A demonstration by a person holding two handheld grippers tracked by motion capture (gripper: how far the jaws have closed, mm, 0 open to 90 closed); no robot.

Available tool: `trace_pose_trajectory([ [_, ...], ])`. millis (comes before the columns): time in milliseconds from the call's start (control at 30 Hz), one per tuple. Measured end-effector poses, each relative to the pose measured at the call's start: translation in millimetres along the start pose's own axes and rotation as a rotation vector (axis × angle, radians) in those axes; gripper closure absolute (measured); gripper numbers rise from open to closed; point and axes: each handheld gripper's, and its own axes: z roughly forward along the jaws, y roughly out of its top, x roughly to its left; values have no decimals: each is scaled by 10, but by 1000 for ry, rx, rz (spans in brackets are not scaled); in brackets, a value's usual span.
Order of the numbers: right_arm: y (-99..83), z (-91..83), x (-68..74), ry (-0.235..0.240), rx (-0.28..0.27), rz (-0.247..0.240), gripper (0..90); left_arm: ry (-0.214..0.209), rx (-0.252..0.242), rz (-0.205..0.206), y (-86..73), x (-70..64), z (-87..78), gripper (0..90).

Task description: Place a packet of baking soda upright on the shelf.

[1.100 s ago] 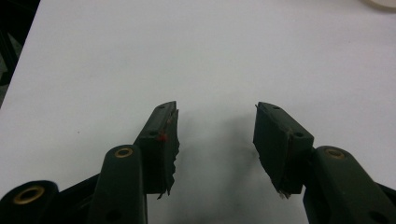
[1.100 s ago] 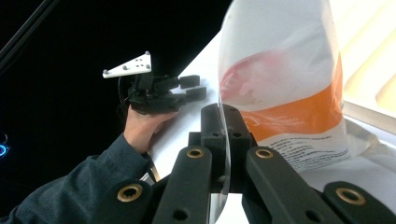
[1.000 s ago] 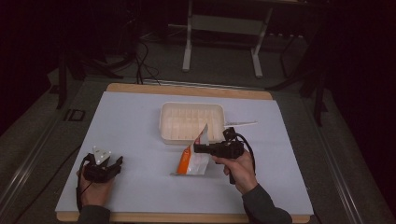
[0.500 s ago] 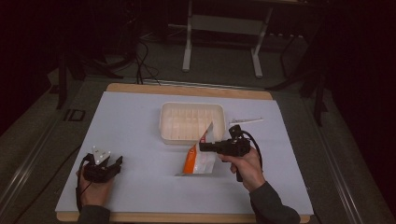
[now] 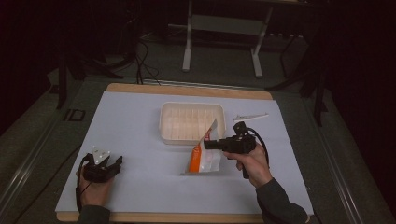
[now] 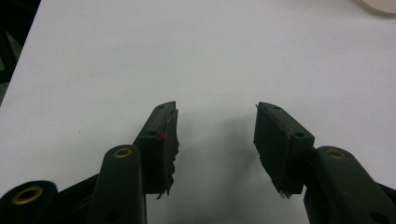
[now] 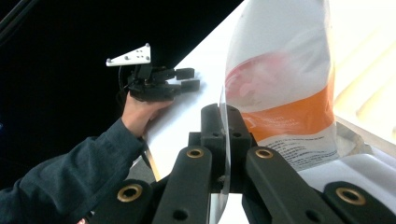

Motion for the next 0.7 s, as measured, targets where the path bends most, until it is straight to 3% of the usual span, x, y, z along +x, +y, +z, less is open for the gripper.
trace_pose_trajectory([
  [367,89,-109,45,-20,23,-35,900,-2,-5,-6,-2,5,-2,494],
  [700,230,-275,73,-44,7,-66,900,-2,-4,-6,-2,5,-1,494],
])
